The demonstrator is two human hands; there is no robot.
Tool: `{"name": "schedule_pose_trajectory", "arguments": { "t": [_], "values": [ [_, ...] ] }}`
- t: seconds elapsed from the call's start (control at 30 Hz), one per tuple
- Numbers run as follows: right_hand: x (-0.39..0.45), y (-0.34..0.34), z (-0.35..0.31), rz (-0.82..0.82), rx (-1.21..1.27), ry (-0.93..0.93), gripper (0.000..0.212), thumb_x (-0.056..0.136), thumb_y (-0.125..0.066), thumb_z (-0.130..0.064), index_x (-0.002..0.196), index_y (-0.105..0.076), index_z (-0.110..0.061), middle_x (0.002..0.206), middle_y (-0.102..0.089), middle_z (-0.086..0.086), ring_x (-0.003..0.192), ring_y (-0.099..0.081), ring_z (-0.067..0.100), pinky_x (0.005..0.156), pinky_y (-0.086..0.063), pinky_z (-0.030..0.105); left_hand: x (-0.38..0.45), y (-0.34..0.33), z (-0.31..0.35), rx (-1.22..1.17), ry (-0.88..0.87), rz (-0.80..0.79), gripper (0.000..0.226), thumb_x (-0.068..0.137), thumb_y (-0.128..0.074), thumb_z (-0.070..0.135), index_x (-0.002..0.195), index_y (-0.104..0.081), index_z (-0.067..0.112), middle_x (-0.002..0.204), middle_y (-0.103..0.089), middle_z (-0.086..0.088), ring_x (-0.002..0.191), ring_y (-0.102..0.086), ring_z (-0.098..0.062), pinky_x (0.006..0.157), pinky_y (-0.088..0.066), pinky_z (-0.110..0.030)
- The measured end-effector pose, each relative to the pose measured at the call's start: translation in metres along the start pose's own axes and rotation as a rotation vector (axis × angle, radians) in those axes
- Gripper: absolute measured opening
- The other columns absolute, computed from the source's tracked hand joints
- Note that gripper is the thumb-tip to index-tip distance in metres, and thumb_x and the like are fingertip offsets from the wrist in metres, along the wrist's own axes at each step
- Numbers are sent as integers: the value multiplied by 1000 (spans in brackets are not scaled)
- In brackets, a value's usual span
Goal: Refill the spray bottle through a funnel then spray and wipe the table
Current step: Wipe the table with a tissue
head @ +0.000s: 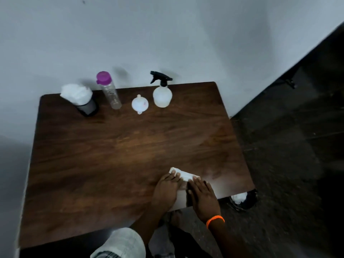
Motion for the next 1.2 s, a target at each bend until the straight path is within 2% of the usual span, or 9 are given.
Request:
{"name": "schedule_pose_trajectory", "arguments": {
  "t": [0.07,0.23,0.3,0.43,0.73,0.83,0.97,1.07,1.2],
  "values": [
    [2,8,26,22,19,-66,45,103,-41,-40,143,-57,-26,150,-54,1,142,-47,19,118,-25,36,26,9,20,38,-30,-1,58,84,-31,26,128,-70,23,141,-61,-3,135,-54,-21,110,-43,-35],
    [21,30,77,80,59,-170,47,102,-41,-39,142,-58,-23,148,-56,4,138,-51,20,118,-23,35,93,22,51,94,-48,-28,55,101,-27,26,155,-36,18,166,-25,-4,155,-16,-22,125,-6,-35],
    [36,38,91,82,72,-199,49,101,-38,-41,141,-59,-22,147,-58,4,138,-52,21,118,-23,35,117,29,56,152,-55,-33,52,104,-38,24,156,-33,18,167,-23,-3,155,-14,-21,126,-3,-37],
    [76,50,106,87,101,-227,56,100,-31,-46,143,-57,-22,151,-53,5,143,-45,20,121,-23,37,154,49,51,211,-36,38,54,105,-16,25,154,-36,20,165,-28,-2,154,-18,-22,125,-2,-40],
    [171,57,46,-26,102,-164,85,88,2,-58,160,-26,-25,167,-24,4,156,-15,21,125,-9,39,165,77,-33,167,120,27,57,107,-26,39,161,-18,22,169,-11,-2,156,-5,-21,126,2,-40],
    [184,49,-2,-70,95,-92,85,86,7,-57,161,-20,-27,169,-17,3,157,-9,19,125,-2,38,142,81,-79,140,184,51,55,107,-26,40,160,-24,24,169,-14,0,156,-6,-20,125,3,-39],
    [188,33,-75,-96,95,-6,70,96,-16,-50,155,-40,-21,161,-38,8,151,-32,26,122,-9,38,89,93,-127,47,256,104,75,90,-13,56,144,-54,26,160,-39,-2,151,-30,-23,123,-12,-41],
    [182,18,-131,-86,85,56,55,95,-38,-41,139,-62,-19,142,-61,9,132,-58,30,112,-25,42,39,93,-162,-2,338,205,64,85,-30,53,120,-74,24,140,-62,-4,134,-55,-28,114,-38,-46],
    [158,-1,-196,-106,63,145,52,96,-40,-41,139,-62,-20,142,-62,8,133,-57,28,112,-26,43,-32,74,-193,-33,454,170,54,79,-40,49,109,-78,25,127,-71,0,121,-65,-26,100,-52,-39]
  ]
}}
Point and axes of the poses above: each hand's wrist, its own x-axis towards the middle knuckle, its own y-axis out of the back of the hand, z = x × y, the point moved 5 cm from there along x, towards the middle knuckle
